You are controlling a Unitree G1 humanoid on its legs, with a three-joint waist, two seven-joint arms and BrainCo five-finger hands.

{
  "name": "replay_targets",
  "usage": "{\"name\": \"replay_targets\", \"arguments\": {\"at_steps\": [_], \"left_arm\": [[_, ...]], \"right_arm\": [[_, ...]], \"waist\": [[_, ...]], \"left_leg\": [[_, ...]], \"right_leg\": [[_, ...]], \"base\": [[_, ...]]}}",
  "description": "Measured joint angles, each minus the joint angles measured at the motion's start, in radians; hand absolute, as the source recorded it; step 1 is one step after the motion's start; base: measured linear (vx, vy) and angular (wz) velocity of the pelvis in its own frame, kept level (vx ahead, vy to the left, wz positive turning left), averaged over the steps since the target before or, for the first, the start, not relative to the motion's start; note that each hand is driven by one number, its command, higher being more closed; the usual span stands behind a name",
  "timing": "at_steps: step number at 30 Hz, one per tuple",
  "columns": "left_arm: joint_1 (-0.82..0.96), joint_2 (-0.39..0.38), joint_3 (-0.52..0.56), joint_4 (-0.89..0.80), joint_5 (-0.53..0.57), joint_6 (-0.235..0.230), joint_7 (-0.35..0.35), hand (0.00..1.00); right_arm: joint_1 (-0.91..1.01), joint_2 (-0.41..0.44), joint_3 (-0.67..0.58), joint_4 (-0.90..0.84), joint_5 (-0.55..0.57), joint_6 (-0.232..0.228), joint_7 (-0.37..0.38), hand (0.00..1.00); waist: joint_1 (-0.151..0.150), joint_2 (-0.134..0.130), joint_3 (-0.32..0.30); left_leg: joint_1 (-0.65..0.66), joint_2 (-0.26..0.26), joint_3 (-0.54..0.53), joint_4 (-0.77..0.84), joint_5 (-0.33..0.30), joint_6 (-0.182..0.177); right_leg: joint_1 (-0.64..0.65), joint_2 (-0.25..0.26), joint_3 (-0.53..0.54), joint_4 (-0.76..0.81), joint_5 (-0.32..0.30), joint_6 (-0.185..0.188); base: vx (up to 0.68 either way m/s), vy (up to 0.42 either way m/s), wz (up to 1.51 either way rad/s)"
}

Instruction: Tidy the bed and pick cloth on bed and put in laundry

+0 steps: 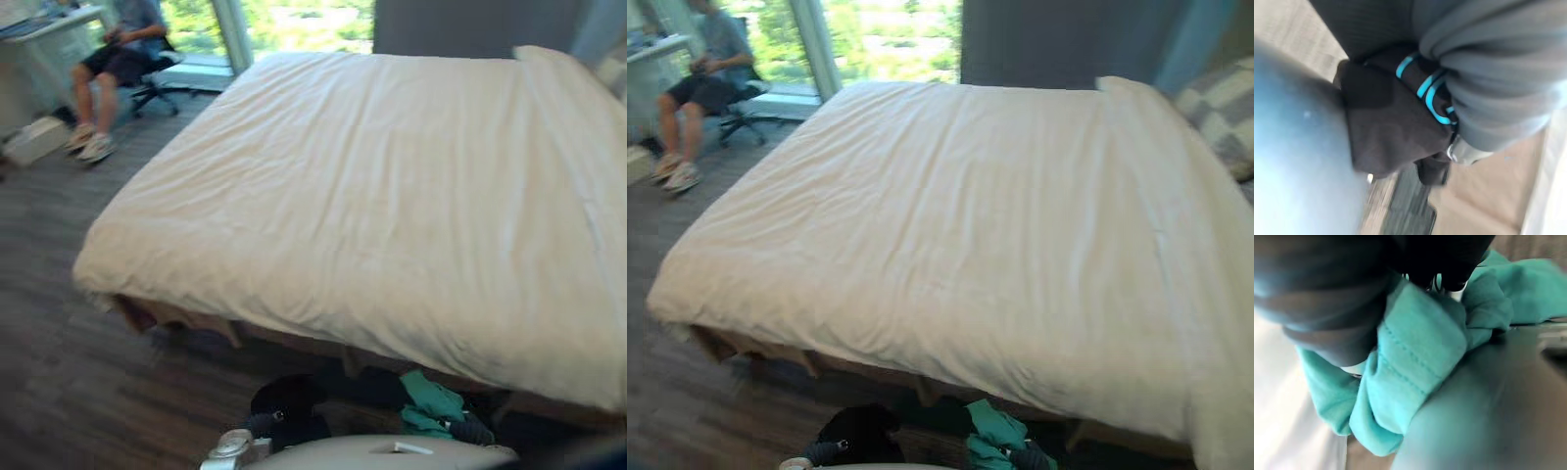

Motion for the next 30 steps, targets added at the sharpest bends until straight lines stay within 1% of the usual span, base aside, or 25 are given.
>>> {"name": "replay_targets", "arguments": {"at_steps": [2, 3, 6, 7, 8, 9, 10, 11, 12, 13, 14, 15, 16, 17, 18, 19, 20, 21, 22, 25, 26, 27, 28, 29, 30], "left_arm": [[-0.001, 0.006, -0.004, -0.007, -0.066, 0.005, 0.03, 1.0], [-0.001, 0.01, -0.004, -0.01, -0.096, 0.007, 0.042, 1.0], [0.0, 0.02, 0.003, -0.006, -0.159, 0.008, 0.07, 1.0], [-0.001, 0.026, 0.004, -0.005, -0.167, 0.008, 0.075, 1.0], [-0.006, 0.034, 0.004, -0.01, -0.166, 0.009, 0.075, 1.0], [-0.01, 0.035, 0.004, -0.021, -0.165, 0.011, 0.075, 1.0], [-0.008, 0.03, 0.011, -0.047, -0.16, 0.007, 0.073, 1.0], [-0.005, 0.013, 0.037, -0.064, -0.16, 0.008, 0.062, 1.0], [-0.002, 0.01, 0.043, -0.064, -0.157, 0.008, 0.059, 1.0], [-0.005, 0.005, 0.053, -0.062, -0.151, 0.008, 0.052, 1.0], [-0.003, -0.006, 0.057, -0.068, -0.137, 0.003, 0.039, 1.0], [-0.017, 0.002, 0.075, -0.068, -0.135, 0.0, 0.028, 1.0], [-0.043, 0.012, 0.096, -0.059, -0.129, 0.008, 0.025, 1.0], [-0.04, 0.014, 0.101, -0.063, -0.126, 0.002, 0.023, 1.0], [-0.029, 0.015, 0.112, -0.06, -0.123, -0.006, 0.02, 1.0], [-0.01, 0.003, 0.109, -0.055, -0.118, -0.005, 0.016, 1.0], [-0.01, -0.009, 0.109, -0.046, -0.119, 0.0, 0.016, 1.0], [-0.021, -0.02, 0.116, -0.024, -0.127, 0.011, 0.016, 1.0], [-0.028, -0.014, 0.116, -0.022, -0.118, 0.015, 0.013, 1.0], [-0.033, 0.012, 0.108, -0.021, -0.117, 0.016, 0.004, 1.0], [-0.032, 0.02, 0.103, -0.018, -0.117, 0.014, -0.006, 1.0], [-0.032, 0.025, 0.093, -0.014, -0.118, 0.014, -0.01, 1.0], [-0.034, 0.031, 0.074, -0.002, -0.116, 0.015, -0.016, 1.0], [-0.044, 0.037, 0.062, 0.011, -0.106, 0.016, -0.017, 1.0], [-0.053, 0.037, 0.053, 0.018, -0.079, 0.016, -0.019, 1.0]], "right_arm": [[-0.04, 0.001, 0.016, 0.032, -0.051, 0.0, -0.005, 1.0], [-0.059, 0.002, 0.032, 0.042, -0.072, -0.001, -0.009, 1.0], [-0.101, 0.008, 0.057, 0.056, -0.11, -0.001, -0.016, 1.0], [-0.113, 0.015, 0.056, 0.062, -0.116, 0.0, -0.018, 1.0], [-0.118, 0.029, 0.046, 0.066, -0.115, 0.001, -0.024, 1.0], [-0.123, 0.03, 0.031, 0.068, -0.115, 0.003, -0.025, 1.0], [-0.121, 0.031, 0.012, 0.07, -0.113, 0.009, -0.03, 1.0], [-0.107, 0.016, -0.015, 0.065, -0.114, 0.017, -0.04, 1.0], [-0.106, 0.012, -0.022, 0.06, -0.114, 0.017, -0.041, 1.0], [-0.101, -0.001, -0.045, 0.054, -0.114, 0.018, -0.051, 1.0], [-0.103, -0.007, -0.036, 0.051, -0.112, 0.02, -0.051, 1.0], [-0.11, -0.004, -0.037, 0.053, -0.111, 0.023, -0.055, 1.0], [-0.128, 0.003, -0.045, 0.059, -0.105, 0.023, -0.054, 1.0], [-0.13, 0.008, -0.048, 0.055, -0.101, 0.022, -0.053, 1.0], [-0.128, 0.008, -0.044, 0.043, -0.086, 0.022, -0.051, 1.0], [-0.123, -0.003, -0.044, 0.04, -0.085, 0.022, -0.05, 1.0], [-0.121, -0.007, -0.053, 0.038, -0.078, 0.023, -0.048, 1.0], [-0.121, -0.005, -0.082, 0.043, -0.075, 0.027, -0.052, 1.0], [-0.119, 0.01, -0.099, 0.043, -0.075, 0.029, -0.051, 1.0], [-0.113, 0.041, -0.136, 0.043, -0.063, 0.037, -0.054, 1.0], [-0.105, 0.051, -0.149, 0.044, -0.045, 0.037, -0.054, 1.0], [-0.099, 0.054, -0.154, 0.044, -0.044, 0.037, -0.053, 1.0], [-0.092, 0.061, -0.163, 0.043, -0.037, 0.035, -0.052, 1.0], [-0.083, 0.059, -0.162, 0.041, -0.028, 0.03, -0.049, 1.0], [-0.075, 0.055, -0.161, 0.04, -0.019, 0.021, -0.047, 1.0]], "waist": [[0.031, -0.008, 0.004], [0.039, -0.008, 0.004], [0.044, -0.018, 0.012], [0.038, -0.025, 0.015], [0.02, -0.04, 0.02], [0.01, -0.046, 0.023], [0.014, -0.04, 0.033], [0.03, -0.01, 0.064], [0.039, 0.014, 0.076], [0.027, 0.02, 0.079], [0.038, 0.02, 0.086], [0.043, -0.007, 0.092], [0.043, -0.056, 0.094], [0.053, -0.058, 0.097], [0.071, -0.041, 0.098], [0.066, 0.015, 0.09], [0.058, 0.041, 0.094], [0.055, 0.04, 0.1], [0.067, 0.025, 0.107], [0.073, -0.004, 0.113], [0.076, -0.019, 0.109], [0.078, -0.022, 0.107], [0.071, -0.015, 0.101], [0.065, -0.015, 0.101], [0.061, -0.012, 0.103]], "left_leg": [[0.0, -0.002, -0.039, 0.005, 0.006, 0.001], [0.0, -0.002, -0.054, 0.005, 0.01, 0.001], [-0.017, -0.005, -0.096, 0.0, 0.023, 0.004], [-0.042, -0.016, -0.105, -0.001, 0.054, 0.016], [-0.084, -0.045, -0.082, 0.004, 0.126, 0.054], [-0.111, -0.062, -0.053, 0.005, 0.176, 0.089], [-0.143, -0.076, 0.048, 0.006, 0.242, 0.17], [-0.142, -0.064, 0.238, 0.086, 0.128, 0.323], [-0.143, -0.063, 0.26, 0.099, 0.124, 0.328], [-0.141, -0.066, 0.24, 0.099, 0.11, 0.3], [-0.143, -0.084, 0.184, 0.086, 0.014, 0.193], [-0.153, -0.119, 0.194, 0.09, -0.008, 0.183], [-0.19, -0.106, 0.301, 0.227, -0.133, 0.193], [-0.212, -0.079, 0.337, 0.348, -0.18, 0.222], [-0.21, -0.006, 0.349, 0.552, -0.268, 0.205], [-0.169, 0.068, 0.312, 0.588, -0.326, 0.122], [-0.151, 0.072, 0.28, 0.549, -0.373, 0.095], [-0.134, 0.036, 0.276, 0.495, -0.363, 0.119], [-0.108, 0.002, 0.266, 0.425, -0.315, 0.127], [-0.046, -0.038, 0.214, 0.307, -0.245, 0.142], [-0.014, -0.053, 0.193, 0.249, -0.21, 0.142], [0.0, -0.057, 0.181, 0.221, -0.198, 0.143], [0.012, -0.054, 0.144, 0.186, -0.192, 0.15], [0.021, -0.049, 0.099, 0.164, -0.191, 0.15], [0.027, -0.044, 0.063, 0.15, -0.191, 0.15]], "right_leg": [[0.023, 0.009, 0.0, 0.008, 0.008, -0.013], [0.031, 0.014, -0.001, 0.012, 0.012, -0.019], [0.046, 0.027, -0.045, 0.017, 0.018, -0.028], [0.045, 0.024, -0.093, 0.023, 0.018, -0.028], [0.046, 0.013, -0.166, 0.036, 0.026, -0.032], [0.046, 0.01, -0.209, 0.039, 0.041, -0.034], [0.052, 0.024, -0.282, 0.048, 0.086, -0.037], [0.064, 0.049, -0.338, 0.125, 0.11, -0.059], [0.063, 0.062, -0.348, 0.153, 0.095, -0.056], [0.067, 0.077, -0.352, 0.176, -0.006, -0.042], [0.044, 0.077, -0.358, 0.113, -0.028, -0.059], [0.055, 0.038, -0.39, 0.095, -0.073, -0.062], [0.071, -0.012, -0.451, 0.069, -0.078, -0.042], [0.07, -0.038, -0.476, 0.073, -0.069, -0.039], [0.081, -0.054, -0.479, 0.068, -0.054, -0.018], [0.092, -0.03, -0.486, 0.071, -0.048, -0.004], [0.1, -0.025, -0.494, 0.08, -0.048, 0.003], [0.1, -0.047, -0.501, 0.099, -0.032, 0.005], [0.101, -0.068, -0.512, 0.112, 0.003, 0.007], [0.108, -0.088, -0.535, 0.169, 0.08, 0.006], [0.102, -0.104, -0.535, 0.213, 0.107, 0.0], [0.093, -0.109, -0.533, 0.244, 0.118, -0.013], [0.068, -0.099, -0.499, 0.279, 0.077, -0.035], [0.038, -0.058, -0.421, 0.272, 0.02, -0.04], [0.009, -0.019, -0.346, 0.255, -0.006, -0.042]], "base": [[0.13, -0.022, 0.81], [0.11, -0.044, 0.6], [0.03, -0.062, 0.68], [-0.02, -0.048, 1.21], [-0.02, -0.046, 1.6], [-0.03, 0.011, 2.12], [-0.03, 0.09, 2.3], [-0.03, 0.088, 1.98], [-0.05, 0.085, 2.18], [-0.08, 0.008, 1.98], [-0.12, 0.026, 2.1], [-0.11, 0.042, 1.55], [-0.07, 0.046, 1.02], [-0.06, 0.034, 0.73], [-0.05, 0.078, 0.36], [-0.06, 0.126, 0.42], [0.0, 0.221, 0.67], [0.08, 0.22, 0.75], [0.11, 0.198, 0.71], [0.11, 0.111, 0.62], [0.05, 0.048, 0.48], [0.09, 0.042, 0.57], [0.09, 0.009, 0.65], [0.13, 0.011, 0.73], [0.09, -0.005, 0.73]]}}
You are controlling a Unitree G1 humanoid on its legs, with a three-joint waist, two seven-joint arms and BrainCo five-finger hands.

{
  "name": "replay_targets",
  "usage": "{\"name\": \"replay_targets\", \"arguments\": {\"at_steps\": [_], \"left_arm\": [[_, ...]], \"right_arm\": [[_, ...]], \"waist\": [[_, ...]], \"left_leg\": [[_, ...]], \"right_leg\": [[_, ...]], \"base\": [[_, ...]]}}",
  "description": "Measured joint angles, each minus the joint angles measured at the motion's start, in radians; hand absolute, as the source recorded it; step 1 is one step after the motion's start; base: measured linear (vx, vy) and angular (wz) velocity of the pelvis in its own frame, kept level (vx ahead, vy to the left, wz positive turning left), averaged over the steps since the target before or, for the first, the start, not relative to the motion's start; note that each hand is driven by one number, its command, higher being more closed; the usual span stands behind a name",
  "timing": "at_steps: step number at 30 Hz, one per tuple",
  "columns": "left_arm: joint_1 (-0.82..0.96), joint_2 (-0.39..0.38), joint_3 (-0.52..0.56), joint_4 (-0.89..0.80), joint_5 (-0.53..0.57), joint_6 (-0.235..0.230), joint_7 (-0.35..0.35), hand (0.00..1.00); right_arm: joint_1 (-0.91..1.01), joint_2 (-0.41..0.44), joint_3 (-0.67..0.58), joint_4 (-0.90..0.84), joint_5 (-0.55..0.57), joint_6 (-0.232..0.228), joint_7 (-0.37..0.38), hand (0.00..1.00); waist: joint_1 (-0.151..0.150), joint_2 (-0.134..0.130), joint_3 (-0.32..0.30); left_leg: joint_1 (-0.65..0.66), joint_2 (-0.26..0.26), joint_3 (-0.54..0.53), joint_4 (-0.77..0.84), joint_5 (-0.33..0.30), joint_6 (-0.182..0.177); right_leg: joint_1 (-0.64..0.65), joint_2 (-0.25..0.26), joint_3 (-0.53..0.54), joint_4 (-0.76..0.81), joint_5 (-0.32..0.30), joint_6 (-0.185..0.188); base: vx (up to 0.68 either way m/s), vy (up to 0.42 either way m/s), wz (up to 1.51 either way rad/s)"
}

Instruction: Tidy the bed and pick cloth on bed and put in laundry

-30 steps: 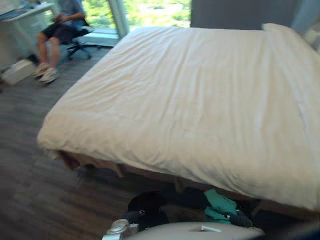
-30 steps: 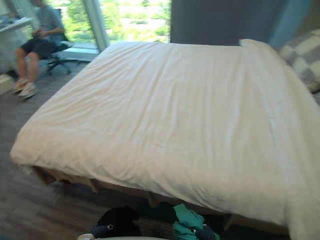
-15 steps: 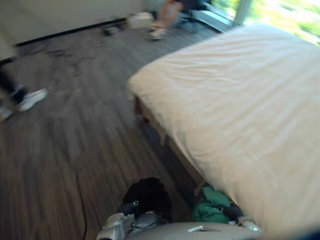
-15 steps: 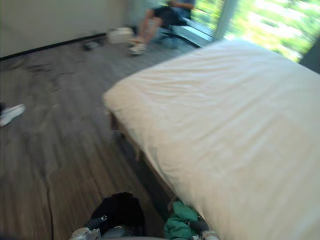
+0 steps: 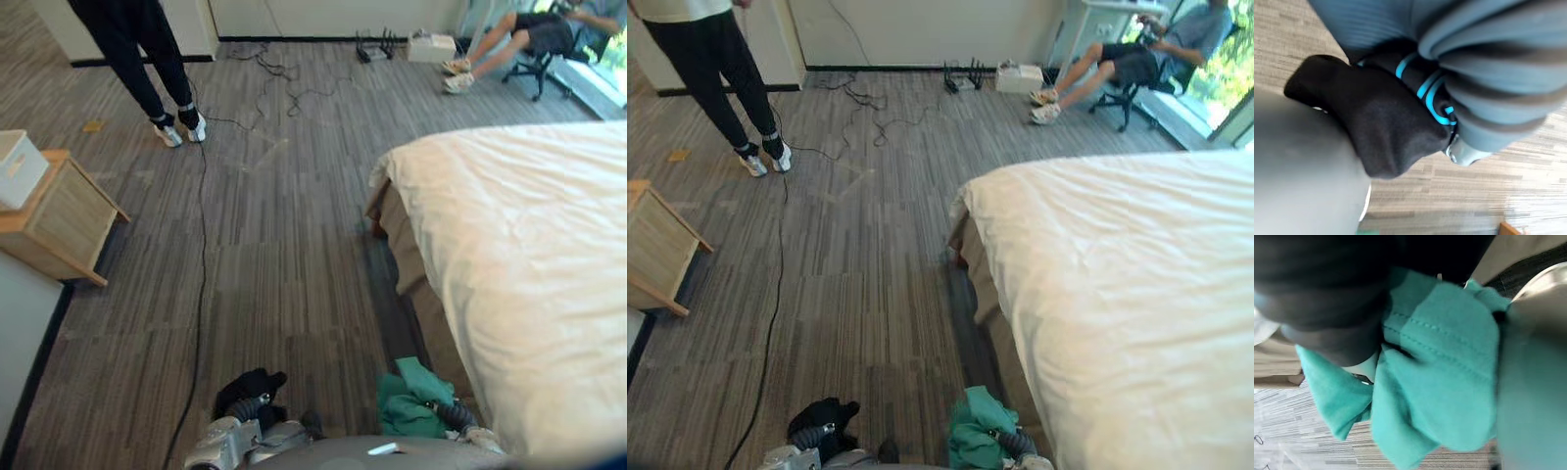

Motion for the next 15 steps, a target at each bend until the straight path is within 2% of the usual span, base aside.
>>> {"name": "replay_targets", "arguments": {"at_steps": [2, 4, 5, 6, 7, 8, 10, 11, 12, 15], "left_arm": [[-0.002, -0.001, -0.018, 0.002, 0.041, 0.002, -0.017, 1.0], [-0.002, -0.002, -0.033, 0.001, 0.068, 0.009, -0.034, 1.0], [-0.002, -0.001, -0.035, 0.001, 0.075, 0.006, -0.042, 1.0], [-0.003, 0.001, -0.036, 0.001, 0.081, 0.004, -0.05, 1.0], [-0.003, -0.008, -0.036, 0.004, 0.08, -0.002, -0.052, 1.0], [0.004, -0.026, -0.037, 0.001, 0.078, -0.003, -0.052, 1.0], [0.004, -0.044, -0.038, 0.002, 0.065, 0.002, -0.05, 1.0], [0.006, -0.045, -0.038, 0.003, 0.056, 0.008, -0.05, 1.0], [0.005, -0.046, -0.032, 0.003, 0.021, 0.019, -0.073, 1.0], [0.004, -0.046, -0.032, 0.003, 0.021, 0.018, -0.073, 1.0]], "right_arm": [[0.028, -0.01, 0.017, -0.001, 0.023, -0.027, 0.009, 1.0], [0.054, -0.011, 0.022, -0.002, 0.055, -0.047, 0.012, 1.0], [0.063, -0.011, 0.031, -0.001, 0.076, -0.053, 0.013, 1.0], [0.064, -0.012, 0.035, -0.001, 0.088, -0.055, 0.015, 1.0], [0.061, -0.016, 0.035, 0.002, 0.107, -0.051, 0.017, 1.0], [0.054, -0.034, 0.034, -0.003, 0.122, -0.046, 0.024, 1.0], [0.047, -0.054, 0.039, -0.018, 0.131, -0.03, 0.032, 1.0], [0.045, -0.057, 0.039, -0.018, 0.131, -0.02, 0.032, 1.0], [0.016, -0.048, 0.083, 0.0, 0.131, 0.035, 0.034, 1.0], [0.016, -0.048, 0.084, -0.001, 0.131, 0.035, 0.034, 1.0]], "waist": [[-0.024, 0.004, 0.002], [-0.039, 0.006, 0.002], [-0.038, -0.003, 0.001], [-0.036, -0.013, 0.003], [-0.034, 0.003, -0.002], [-0.023, 0.037, -0.003], [-0.027, 0.069, -0.003], [-0.029, 0.072, -0.003], [-0.022, 0.041, -0.006], [-0.022, 0.041, -0.005]], "left_leg": [[0.01, 0.007, -0.082, -0.02, 0.015, -0.002], [0.022, 0.004, -0.136, -0.041, 0.035, -0.012], [0.028, -0.016, -0.142, -0.051, 0.048, -0.018], [0.042, -0.03, -0.136, -0.065, 0.05, -0.023], [0.092, -0.021, -0.124, -0.126, 0.061, -0.042], [0.099, -0.014, -0.112, -0.15, 0.073, -0.05], [0.096, -0.008, -0.102, -0.15, 0.074, -0.054], [0.097, -0.005, -0.098, -0.15, 0.075, -0.054], [0.113, 0.0, -0.017, -0.15, 0.091, -0.074], [0.111, -0.008, -0.02, -0.151, 0.091, -0.074]], "right_leg": [[-0.051, 0.103, 0.188, -0.052, -0.025, -0.008], [-0.079, 0.165, 0.324, -0.11, -0.024, -0.011], [-0.084, 0.165, 0.378, -0.169, 0.018, -0.021], [-0.089, 0.152, 0.39, -0.18, 0.052, -0.053], [-0.081, 0.155, 0.386, -0.175, 0.045, -0.07], [-0.085, 0.163, 0.389, -0.181, 0.046, -0.071], [-0.071, 0.173, 0.397, -0.209, 0.045, -0.073], [-0.063, 0.177, 0.402, -0.22, 0.045, -0.074], [-0.007, 0.195, 0.482, -0.308, 0.125, -0.07], [-0.009, 0.189, 0.481, -0.309, 0.078, -0.076]], "base": [[0.06, -0.027, 1.0], [0.04, -0.068, 1.17], [0.03, -0.061, 0.98], [0.06, -0.096, 0.59], [0.07, -0.088, 0.08], [0.07, -0.124, -0.11], [0.02, -0.087, -0.21], [0.02, -0.048, -0.1], [-0.04, -0.051, -0.08], [-0.09, -0.06, -0.08]]}}
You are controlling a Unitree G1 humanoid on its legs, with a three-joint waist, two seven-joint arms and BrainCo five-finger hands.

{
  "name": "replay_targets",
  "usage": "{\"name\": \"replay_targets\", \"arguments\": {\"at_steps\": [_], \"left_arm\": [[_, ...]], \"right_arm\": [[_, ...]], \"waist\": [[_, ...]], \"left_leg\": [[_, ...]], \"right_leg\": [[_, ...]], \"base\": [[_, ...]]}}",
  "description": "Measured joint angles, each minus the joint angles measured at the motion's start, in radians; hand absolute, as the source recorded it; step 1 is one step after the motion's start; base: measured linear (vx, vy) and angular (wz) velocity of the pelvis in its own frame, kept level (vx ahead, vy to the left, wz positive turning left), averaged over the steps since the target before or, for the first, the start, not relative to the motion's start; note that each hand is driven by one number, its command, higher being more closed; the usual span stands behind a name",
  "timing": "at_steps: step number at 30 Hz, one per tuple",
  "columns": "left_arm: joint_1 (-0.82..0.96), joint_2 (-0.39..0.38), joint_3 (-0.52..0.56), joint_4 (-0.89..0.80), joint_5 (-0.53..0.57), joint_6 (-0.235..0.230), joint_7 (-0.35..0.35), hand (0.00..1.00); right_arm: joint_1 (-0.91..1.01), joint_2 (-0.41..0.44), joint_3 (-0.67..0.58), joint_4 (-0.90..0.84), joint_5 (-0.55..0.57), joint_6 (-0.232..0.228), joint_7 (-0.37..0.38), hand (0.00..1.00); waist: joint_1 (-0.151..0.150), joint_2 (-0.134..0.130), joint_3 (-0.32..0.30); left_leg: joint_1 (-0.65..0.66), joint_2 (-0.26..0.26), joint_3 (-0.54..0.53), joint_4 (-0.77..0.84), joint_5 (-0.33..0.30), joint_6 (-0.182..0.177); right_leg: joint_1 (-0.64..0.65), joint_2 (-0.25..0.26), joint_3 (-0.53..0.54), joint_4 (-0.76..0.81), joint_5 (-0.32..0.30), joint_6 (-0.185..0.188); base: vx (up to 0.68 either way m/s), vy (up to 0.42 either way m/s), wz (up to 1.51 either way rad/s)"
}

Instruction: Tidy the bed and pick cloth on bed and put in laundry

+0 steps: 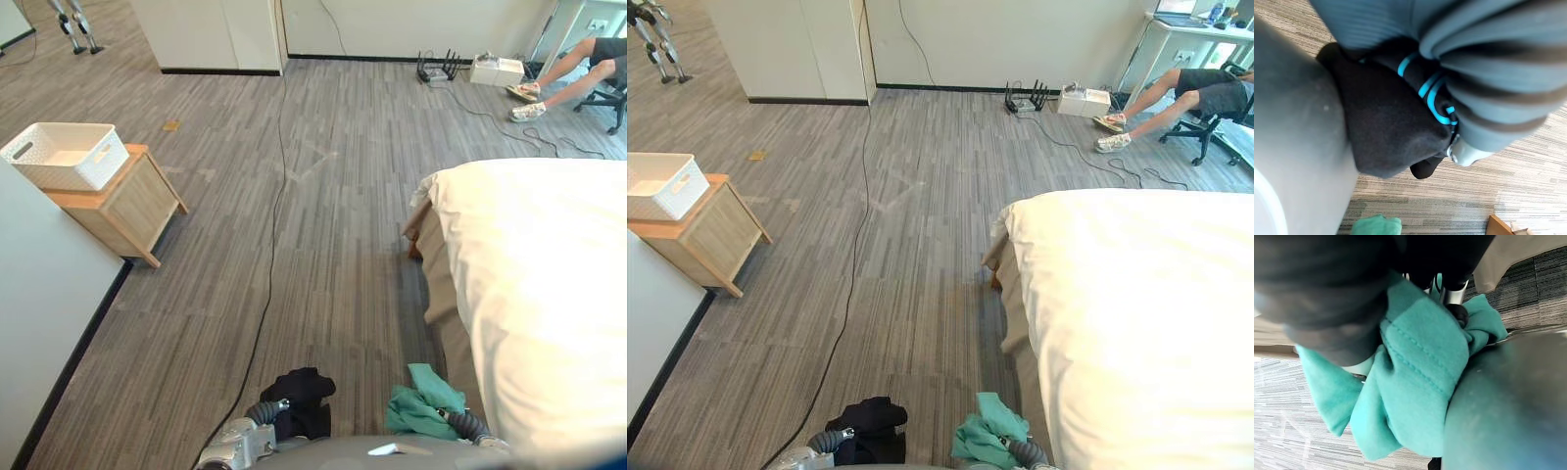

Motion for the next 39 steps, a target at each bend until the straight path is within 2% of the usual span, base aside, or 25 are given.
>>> {"name": "replay_targets", "arguments": {"at_steps": [2, 8, 12, 13, 15, 17, 19, 23, 24, 25, 26, 27, 28, 29, 30, 31, 32, 33, 35, 36, 37, 39], "left_arm": [[0.001, -0.003, 0.0, 0.001, 0.0, 0.0, 0.0, 1.0], [0.004, -0.002, 0.001, -0.002, -0.048, -0.011, 0.028, 1.0], [0.008, 0.003, -0.008, -0.004, -0.083, -0.073, 0.067, 1.0], [0.01, 0.009, -0.016, -0.006, -0.123, -0.102, 0.067, 1.0], [0.011, 0.02, -0.049, -0.014, -0.16, -0.121, 0.066, 1.0], [0.012, 0.024, -0.072, -0.046, -0.16, -0.146, 0.065, 1.0], [0.018, 0.03, -0.089, -0.08, -0.166, -0.19, 0.056, 1.0], [0.022, 0.038, -0.096, -0.123, -0.243, -0.247, 0.025, 1.0], [0.023, 0.042, -0.109, -0.124, -0.261, -0.258, 0.013, 1.0], [0.018, 0.038, -0.119, -0.135, -0.268, -0.269, -0.002, 1.0], [0.016, 0.035, -0.122, -0.143, -0.268, -0.273, -0.006, 1.0], [0.015, 0.028, -0.123, -0.162, -0.269, -0.288, -0.014, 1.0], [0.016, 0.053, -0.105, -0.183, -0.268, -0.311, -0.038, 1.0], [0.016, 0.071, -0.094, -0.199, -0.267, -0.311, -0.055, 1.0], [0.024, 0.087, -0.062, -0.206, -0.277, -0.313, -0.09, 1.0], [0.03, 0.122, -0.035, -0.227, -0.324, -0.311, -0.193, 1.0], [0.043, 0.133, -0.028, -0.247, -0.337, -0.317, -0.218, 1.0], [0.058, 0.137, -0.025, -0.274, -0.354, -0.345, -0.241, 1.0], [0.066, 0.126, -0.056, -0.322, -0.379, -0.372, -0.241, 1.0], [0.074, 0.11, -0.08, -0.348, -0.392, -0.388, -0.235, 1.0], [0.089, 0.083, -0.126, -0.398, -0.394, -0.402, -0.191, 1.0], [0.093, 0.026, -0.167, -0.43, -0.39, -0.402, -0.144, 1.0]], "right_arm": [[0.003, -0.005, -0.002, -0.001, 0.001, 0.001, 0.0, 1.0], [0.004, -0.011, -0.001, -0.009, 0.097, 0.048, -0.008, 1.0], [-0.013, -0.008, 0.008, -0.02, 0.186, 0.051, -0.048, 1.0], [-0.036, -0.008, 0.016, -0.02, 0.228, 0.051, -0.065, 1.0], [-0.066, -0.01, 0.011, -0.021, 0.261, 0.046, -0.085, 1.0], [-0.101, -0.012, -0.009, -0.035, 0.284, 0.027, -0.104, 1.0], [-0.149, -0.015, -0.009, -0.058, 0.295, 0.001, -0.119, 1.0], [-0.225, -0.016, -0.008, -0.094, 0.323, -0.023, -0.125, 1.0], [-0.235, -0.019, -0.008, -0.097, 0.323, -0.024, -0.128, 1.0], [-0.236, -0.024, -0.009, -0.097, 0.324, -0.024, -0.131, 1.0], [-0.236, -0.025, -0.009, -0.098, 0.324, -0.024, -0.132, 1.0], [-0.232, -0.02, -0.007, -0.11, 0.325, -0.024, -0.135, 1.0], [-0.219, -0.011, -0.005, -0.127, 0.325, -0.024, -0.135, 1.0], [-0.219, -0.012, -0.003, -0.127, 0.325, -0.023, -0.132, 1.0], [-0.211, -0.042, -0.006, -0.127, 0.328, -0.022, -0.13, 1.0], [-0.198, -0.071, -0.007, -0.14, 0.343, -0.023, -0.113, 1.0], [-0.196, -0.084, -0.006, -0.147, 0.35, -0.023, -0.108, 1.0], [-0.196, -0.105, -0.005, -0.169, 0.357, -0.021, -0.099, 1.0], [-0.196, -0.133, 0.017, -0.198, 0.365, -0.014, -0.09, 1.0], [-0.196, -0.135, 0.049, -0.208, 0.368, -0.011, -0.089, 1.0], [-0.193, -0.13, 0.099, -0.215, 0.37, -0.013, -0.091, 1.0], [-0.166, -0.119, 0.156, -0.224, 0.372, -0.034, -0.093, 1.0]], "waist": [[-0.004, 0.004, 0.003], [-0.001, 0.012, 0.003], [0.002, 0.017, -0.002], [0.003, 0.013, -0.001], [0.004, 0.01, -0.002], [0.007, 0.009, -0.002], [0.038, 0.008, -0.002], [0.046, 0.011, -0.004], [0.046, 0.017, -0.007], [0.045, 0.037, -0.012], [0.042, 0.05, -0.01], [0.041, 0.061, -0.006], [0.053, 0.03, -0.014], [0.055, 0.007, -0.01], [0.047, 0.022, -0.016], [0.044, 0.028, -0.017], [0.046, 0.036, -0.015], [0.052, 0.052, -0.011], [0.052, 0.069, -0.006], [0.056, 0.067, -0.005], [0.054, 0.061, 0.006], [0.057, 0.076, 0.018]], "left_leg": [[0.0, 0.006, 0.003, 0.0, -0.001, 0.001], [-0.018, 0.017, 0.009, -0.001, -0.017, -0.007], [-0.036, 0.005, -0.012, 0.0, -0.023, 0.002], [-0.042, -0.006, -0.034, 0.0, -0.016, 0.013], [-0.047, -0.019, -0.057, 0.0, -0.006, 0.028], [-0.047, -0.025, -0.056, 0.002, 0.002, 0.039], [-0.029, -0.026, -0.051, 0.006, 0.014, 0.035], [-0.015, -0.023, -0.045, 0.007, 0.015, 0.034], [-0.013, -0.017, -0.046, 0.007, 0.015, 0.034], [-0.01, 0.011, -0.05, 0.008, 0.012, 0.028], [-0.004, 0.03, -0.053, 0.008, 0.01, 0.02], [0.007, 0.055, -0.051, 0.009, 0.002, -0.003], [0.007, 0.042, -0.035, 0.027, -0.029, -0.052], [0.006, 0.026, -0.032, 0.042, -0.046, -0.069], [0.003, 0.046, -0.032, 0.074, -0.07, -0.067], [0.003, 0.057, -0.012, 0.103, -0.089, -0.083], [0.002, 0.065, -0.002, 0.12, -0.105, -0.081], [-0.013, 0.078, 0.016, 0.168, -0.145, -0.07], [-0.061, 0.103, 0.042, 0.277, -0.195, -0.073], [-0.097, 0.114, 0.057, 0.356, -0.208, -0.081], [-0.165, 0.142, 0.072, 0.541, -0.216, -0.093], [-0.231, 0.192, 0.065, 0.758, -0.21, -0.088]], "right_leg": [[-0.004, 0.005, 0.001, 0.002, -0.003, 0.003], [-0.01, 0.011, -0.016, -0.02, -0.001, 0.011], [-0.006, -0.002, -0.06, -0.046, 0.004, 0.02], [0.002, -0.011, -0.089, -0.049, 0.006, 0.018], [0.021, -0.022, -0.129, -0.053, 0.008, 0.018], [0.034, -0.029, -0.164, -0.05, 0.019, 0.033], [0.046, -0.032, -0.167, -0.032, 0.044, 0.039], [0.045, -0.034, -0.168, 0.008, 0.049, 0.045], [0.036, -0.031, -0.168, 0.036, 0.049, 0.046], [-0.017, -0.022, -0.169, 0.145, 0.05, 0.047], [-0.05, -0.014, -0.174, 0.178, 0.02, 0.048], [-0.041, 0.01, -0.179, 0.048, -0.001, 0.04], [-0.036, -0.006, -0.179, -0.113, 0.125, 0.039], [-0.052, -0.034, -0.181, -0.125, 0.184, 0.03], [-0.036, -0.019, -0.186, -0.116, 0.185, 0.028], [-0.031, -0.009, -0.169, -0.117, 0.182, 0.025], [-0.03, -0.002, -0.159, -0.118, 0.178, 0.022], [-0.03, 0.009, -0.148, -0.117, 0.165, 0.006], [-0.046, 0.022, -0.117, -0.109, 0.158, -0.001], [-0.055, 0.024, -0.104, -0.099, 0.149, -0.009], [-0.056, 0.025, -0.091, -0.078, 0.13, -0.018], [-0.033, 0.049, -0.067, -0.061, 0.108, -0.04]], "base": [[-0.09, -0.05, -0.02], [-0.05, -0.026, 0.02], [0.06, 0.006, 0.2], [0.13, 0.015, 0.5], [0.14, 0.014, 0.64], [0.13, 0.026, 0.57], [0.14, 0.025, 0.21], [0.12, -0.025, 0.07], [0.12, -0.069, 0.09], [0.1, -0.059, 0.08], [0.13, -0.056, 0.04], [0.11, -0.037, -0.05], [0.13, -0.081, -0.12], [0.18, -0.125, -0.08], [0.19, -0.146, -0.2], [0.15, -0.104, -0.29], [0.08, -0.067, -0.57], [0.06, -0.061, -0.44], [0.07, -0.056, -0.44], [0.09, -0.061, -0.53], [0.07, -0.073, -0.5], [0.06, -0.047, -0.49]]}}
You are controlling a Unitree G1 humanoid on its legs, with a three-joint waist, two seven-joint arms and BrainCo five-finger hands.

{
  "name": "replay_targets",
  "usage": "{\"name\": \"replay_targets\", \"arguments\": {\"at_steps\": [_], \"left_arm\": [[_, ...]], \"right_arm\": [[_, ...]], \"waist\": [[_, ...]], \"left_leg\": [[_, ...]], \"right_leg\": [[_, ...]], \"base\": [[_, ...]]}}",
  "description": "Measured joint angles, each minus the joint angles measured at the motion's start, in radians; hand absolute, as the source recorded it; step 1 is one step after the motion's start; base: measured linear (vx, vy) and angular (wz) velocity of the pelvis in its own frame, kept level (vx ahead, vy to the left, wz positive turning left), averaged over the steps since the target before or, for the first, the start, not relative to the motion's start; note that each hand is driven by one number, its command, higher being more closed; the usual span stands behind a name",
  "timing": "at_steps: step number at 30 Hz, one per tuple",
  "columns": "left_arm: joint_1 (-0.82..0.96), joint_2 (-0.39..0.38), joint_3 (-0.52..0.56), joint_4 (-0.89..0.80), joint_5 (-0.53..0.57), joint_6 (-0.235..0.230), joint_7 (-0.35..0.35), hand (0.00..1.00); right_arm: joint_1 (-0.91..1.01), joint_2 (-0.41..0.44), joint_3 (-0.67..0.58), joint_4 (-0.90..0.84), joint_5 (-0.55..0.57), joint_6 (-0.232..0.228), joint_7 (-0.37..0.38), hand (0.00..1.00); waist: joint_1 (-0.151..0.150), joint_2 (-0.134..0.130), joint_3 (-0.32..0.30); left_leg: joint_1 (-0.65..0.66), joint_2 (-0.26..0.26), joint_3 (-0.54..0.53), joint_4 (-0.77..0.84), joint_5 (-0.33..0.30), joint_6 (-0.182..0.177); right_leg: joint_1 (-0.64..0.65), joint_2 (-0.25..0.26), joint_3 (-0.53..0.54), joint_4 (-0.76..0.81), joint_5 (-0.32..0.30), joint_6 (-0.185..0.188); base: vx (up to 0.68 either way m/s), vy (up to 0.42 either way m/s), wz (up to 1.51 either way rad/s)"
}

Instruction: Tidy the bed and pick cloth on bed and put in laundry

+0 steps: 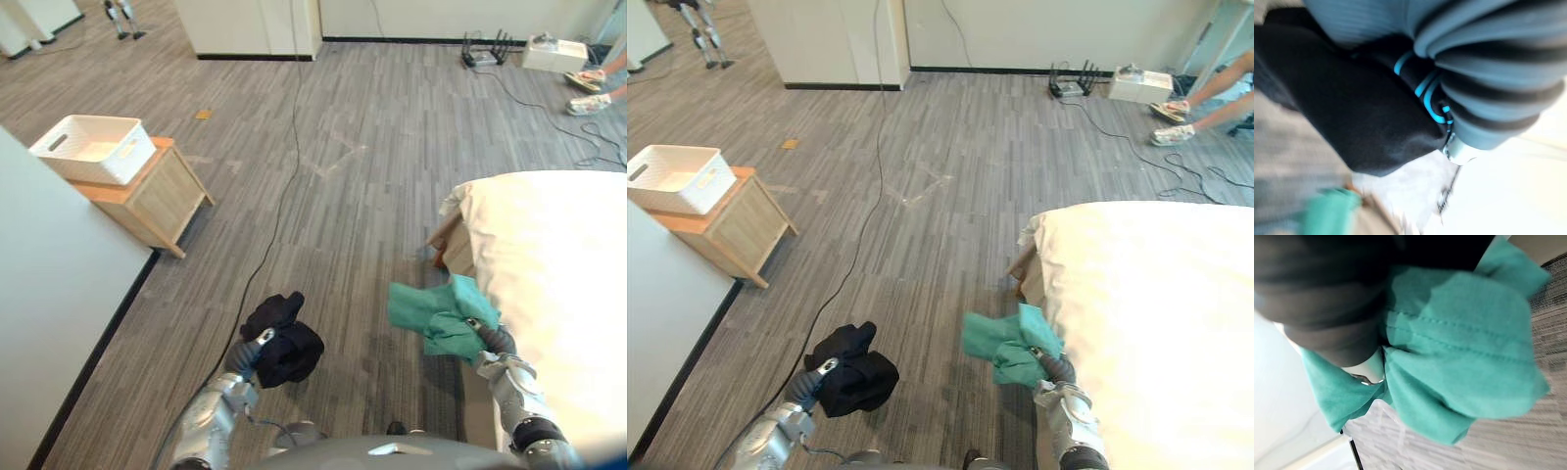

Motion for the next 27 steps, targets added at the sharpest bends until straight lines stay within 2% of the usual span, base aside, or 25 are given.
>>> {"name": "replay_targets", "arguments": {"at_steps": [1, 2, 3, 4, 5, 6, 7, 8, 10, 11, 12, 13, 16, 17, 18, 19, 20, 21, 22, 23, 25, 27], "left_arm": [[0.007, -0.05, -0.012, -0.02, 0.007, 0.001, 0.039, 1.0], [0.012, -0.07, -0.012, -0.032, 0.007, 0.004, 0.063, 1.0], [0.023, -0.094, -0.011, -0.051, 0.009, 0.005, 0.104, 1.0], [0.023, -0.094, -0.009, -0.068, 0.015, 0.005, 0.143, 1.0], [0.02, -0.093, -0.005, -0.075, 0.014, 0.005, 0.162, 1.0], [0.016, -0.091, 0.004, -0.084, 0.014, -0.001, 0.191, 1.0], [0.01, -0.083, 0.003, -0.083, 0.013, -0.009, 0.213, 1.0], [0.009, -0.082, 0.002, -0.083, 0.013, -0.009, 0.215, 1.0], [0.004, -0.082, -0.009, -0.081, 0.012, -0.012, 0.227, 1.0], [0.004, -0.081, -0.01, -0.079, 0.012, -0.015, 0.227, 1.0], [0.004, -0.078, -0.01, -0.077, 0.012, -0.019, 0.227, 1.0], [-0.003, -0.07, -0.011, -0.076, 0.011, -0.022, 0.226, 1.0], [-0.005, -0.064, -0.023, -0.075, -0.006, -0.024, 0.215, 1.0], [-0.002, -0.061, -0.028, -0.075, -0.006, -0.024, 0.208, 1.0], [0.009, -0.057, -0.036, -0.075, -0.004, -0.024, 0.199, 1.0], [0.027, -0.049, -0.04, -0.085, -0.002, -0.024, 0.184, 1.0], [0.034, -0.043, -0.042, -0.089, -0.001, -0.024, 0.18, 1.0], [0.044, -0.036, -0.056, -0.096, 0.007, -0.024, 0.182, 1.0], [0.046, -0.028, -0.063, -0.096, 0.009, -0.024, 0.184, 1.0], [0.048, -0.017, -0.076, -0.096, 0.014, -0.024, 0.189, 1.0], [0.041, -0.007, -0.081, -0.097, 0.013, -0.024, 0.191, 1.0], [0.023, -0.001, -0.081, -0.099, 0.013, -0.022, 0.191, 1.0]], "right_arm": [[0.029, 0.019, 0.014, -0.024, -0.001, -0.015, 0.002, 1.0], [0.05, 0.033, 0.014, -0.036, -0.002, -0.028, 0.005, 1.0], [0.088, 0.051, 0.015, -0.061, -0.011, -0.056, 0.016, 1.0], [0.121, 0.063, 0.006, -0.088, -0.027, -0.09, 0.033, 1.0], [0.14, 0.069, -0.005, -0.103, -0.036, -0.104, 0.046, 1.0], [0.17, 0.079, -0.011, -0.127, -0.054, -0.128, 0.062, 1.0], [0.202, 0.083, -0.009, -0.158, -0.073, -0.146, 0.084, 1.0], [0.21, 0.082, -0.009, -0.167, -0.078, -0.15, 0.088, 1.0], [0.251, 0.076, -0.003, -0.213, -0.1, -0.165, 0.096, 1.0], [0.252, 0.077, 0.0, -0.215, -0.101, -0.165, 0.096, 1.0], [0.25, 0.079, 0.016, -0.222, -0.101, -0.165, 0.093, 1.0], [0.245, 0.08, 0.038, -0.231, -0.103, -0.165, 0.091, 1.0], [0.253, 0.094, 0.081, -0.267, -0.145, -0.161, 0.083, 1.0], [0.255, 0.103, 0.08, -0.275, -0.148, -0.161, 0.081, 1.0], [0.267, 0.115, 0.08, -0.288, -0.155, -0.156, 0.072, 1.0], [0.277, 0.122, 0.084, -0.3, -0.16, -0.15, 0.064, 1.0], [0.282, 0.123, 0.088, -0.304, -0.16, -0.15, 0.06, 1.0], [0.287, 0.122, 0.1, -0.306, -0.162, -0.145, 0.049, 1.0], [0.288, 0.121, 0.104, -0.306, -0.168, -0.139, 0.043, 1.0], [0.29, 0.12, 0.109, -0.307, -0.178, -0.133, 0.033, 1.0], [0.295, 0.121, 0.122, -0.324, -0.178, -0.121, 0.013, 1.0], [0.299, 0.121, 0.124, -0.347, -0.177, -0.119, 0.003, 1.0]], "waist": [[0.002, 0.021, 0.011], [0.002, 0.015, 0.018], [0.003, 0.011, 0.02], [-0.01, 0.009, 0.026], [-0.016, 0.006, 0.028], [-0.018, -0.005, 0.034], [-0.019, -0.014, 0.04], [-0.022, -0.017, 0.041], [-0.028, -0.018, 0.042], [-0.026, -0.019, 0.043], [-0.024, -0.024, 0.04], [-0.021, -0.047, 0.042], [0.003, -0.067, 0.038], [0.002, -0.069, 0.038], [0.001, -0.077, 0.034], [0.0, -0.089, 0.025], [0.0, -0.097, 0.02], [-0.002, -0.11, 0.014], [-0.005, -0.11, 0.013], [-0.018, -0.107, 0.013], [-0.04, -0.087, 0.024], [-0.065, -0.072, 0.034]], "left_leg": [[-0.045, 0.036, -0.007, 0.142, 0.044, 0.002], [-0.072, 0.038, -0.008, 0.204, 0.087, 0.002], [-0.095, 0.019, -0.011, 0.226, 0.034, -0.005], [-0.11, -0.009, -0.001, 0.144, -0.035, 0.002], [-0.116, -0.022, 0.003, 0.083, -0.053, 0.003], [-0.117, -0.048, 0.011, -0.062, -0.059, 0.007], [-0.119, -0.064, 0.016, -0.245, -0.018, 0.007], [-0.119, -0.066, 0.016, -0.281, -0.003, 0.008], [-0.122, -0.063, 0.009, -0.464, 0.099, 0.016], [-0.124, -0.06, 0.014, -0.47, 0.137, 0.02], [-0.12, -0.064, 0.048, -0.457, 0.196, 0.055], [-0.132, -0.087, 0.072, -0.423, 0.179, 0.096], [-0.144, -0.136, 0.09, -0.368, 0.091, 0.127], [-0.13, -0.148, 0.09, -0.367, 0.08, 0.139], [-0.093, -0.174, 0.088, -0.373, 0.055, 0.153], [-0.053, -0.201, 0.087, -0.391, 0.033, 0.163], [-0.03, -0.216, 0.081, -0.406, 0.022, 0.168], [0.02, -0.239, 0.066, -0.438, 0.006, 0.177], [0.045, -0.244, 0.053, -0.447, -0.002, 0.179], [0.097, -0.243, 0.032, -0.472, -0.013, 0.181], [0.199, -0.226, -0.026, -0.528, -0.025, 0.184], [0.239, -0.198, -0.071, -0.535, -0.029, 0.183]], "right_leg": [[0.017, 0.019, 0.033, 0.025, -0.024, -0.014], [0.018, 0.02, 0.059, 0.042, -0.04, -0.026], [0.019, 0.005, 0.1, 0.07, -0.06, -0.035], [0.01, -0.01, 0.129, 0.087, -0.064, -0.031], [0.009, -0.017, 0.142, 0.086, -0.065, -0.03], [0.01, -0.029, 0.17, 0.082, -0.067, -0.026], [0.023, -0.036, 0.18, 0.068, -0.075, -0.013], [0.029, -0.038, 0.182, 0.064, -0.076, -0.01], [0.057, -0.04, 0.186, 0.046, -0.108, 0.019], [0.063, -0.042, 0.188, 0.052, -0.124, 0.026], [0.065, -0.06, 0.19, 0.077, -0.162, 0.045], [0.061, -0.094, 0.186, 0.103, -0.193, 0.068], [0.026, -0.152, 0.16, 0.204, -0.196, 0.097], [0.021, -0.16, 0.148, 0.247, -0.198, 0.108], [-0.012, -0.187, 0.129, 0.382, -0.19, 0.14], [-0.081, -0.221, 0.117, 0.566, -0.154, 0.184], [-0.117, -0.239, 0.113, 0.66, -0.116, 0.198], [-0.207, -0.268, 0.11, 0.849, -0.052, 0.194], [-0.244, -0.275, 0.106, 0.93, -0.066, 0.172], [-0.304, -0.272, 0.081, 1.023, -0.098, 0.131], [-0.409, -0.23, 0.025, 1.032, -0.173, 0.101], [-0.488, -0.185, -0.004, 0.922, -0.198, 0.088]], "base": [[0.06, 0.0, -0.6], [0.1, 0.023, -0.88], [0.17, 0.038, -0.91], [0.19, 0.045, -0.88], [0.21, 0.06, -0.8], [0.23, 0.097, -0.72], [0.2, 0.083, -0.57], [0.21, 0.103, -0.25], [0.25, 0.174, -0.03], [0.35, 0.293, -0.03], [0.33, 0.262, 0.05], [0.4, 0.304, 0.08], [0.35, 0.237, 0.06], [0.37, 0.25, 0.2], [0.39, 0.24, 0.2], [0.4, 0.238, 0.16], [0.43, 0.226, 0.18], [0.36, 0.159, 0.21], [0.57, 0.177, 0.33], [0.59, 0.122, 0.42], [0.54, 0.06, 0.61], [0.42, -0.059, 0.69]]}}
